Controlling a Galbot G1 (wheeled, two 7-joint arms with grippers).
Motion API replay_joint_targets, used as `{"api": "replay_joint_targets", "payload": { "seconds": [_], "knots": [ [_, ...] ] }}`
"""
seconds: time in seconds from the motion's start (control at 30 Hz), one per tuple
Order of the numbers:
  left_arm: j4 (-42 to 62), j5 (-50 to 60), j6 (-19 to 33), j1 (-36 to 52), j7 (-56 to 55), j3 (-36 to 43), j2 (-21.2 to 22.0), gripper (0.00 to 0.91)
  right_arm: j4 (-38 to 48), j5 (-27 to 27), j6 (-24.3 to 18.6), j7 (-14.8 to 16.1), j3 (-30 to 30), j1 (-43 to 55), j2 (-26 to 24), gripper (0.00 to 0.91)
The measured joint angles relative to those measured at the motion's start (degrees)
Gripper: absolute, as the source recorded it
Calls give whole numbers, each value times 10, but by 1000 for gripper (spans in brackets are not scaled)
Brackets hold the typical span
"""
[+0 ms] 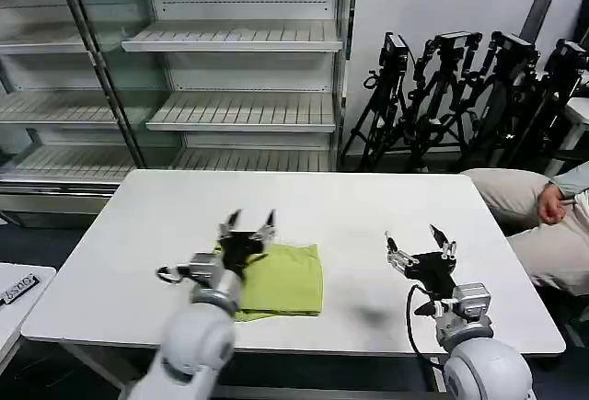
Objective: Fold and organize the clothes.
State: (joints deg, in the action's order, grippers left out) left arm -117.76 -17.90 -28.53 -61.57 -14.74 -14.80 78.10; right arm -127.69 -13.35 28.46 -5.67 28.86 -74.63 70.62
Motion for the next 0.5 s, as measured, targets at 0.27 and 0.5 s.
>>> {"api": "replay_joint_targets", "payload": {
  "seconds": [0.27,0.5],
  "knots": [
    [49,51,79,-27,118,-122,-81,907,35,24,-27,10,-14,19,11,907],
    [88,77,133,-32,172,-168,-109,907,60,56,-53,21,-18,25,20,907]
  ]
}}
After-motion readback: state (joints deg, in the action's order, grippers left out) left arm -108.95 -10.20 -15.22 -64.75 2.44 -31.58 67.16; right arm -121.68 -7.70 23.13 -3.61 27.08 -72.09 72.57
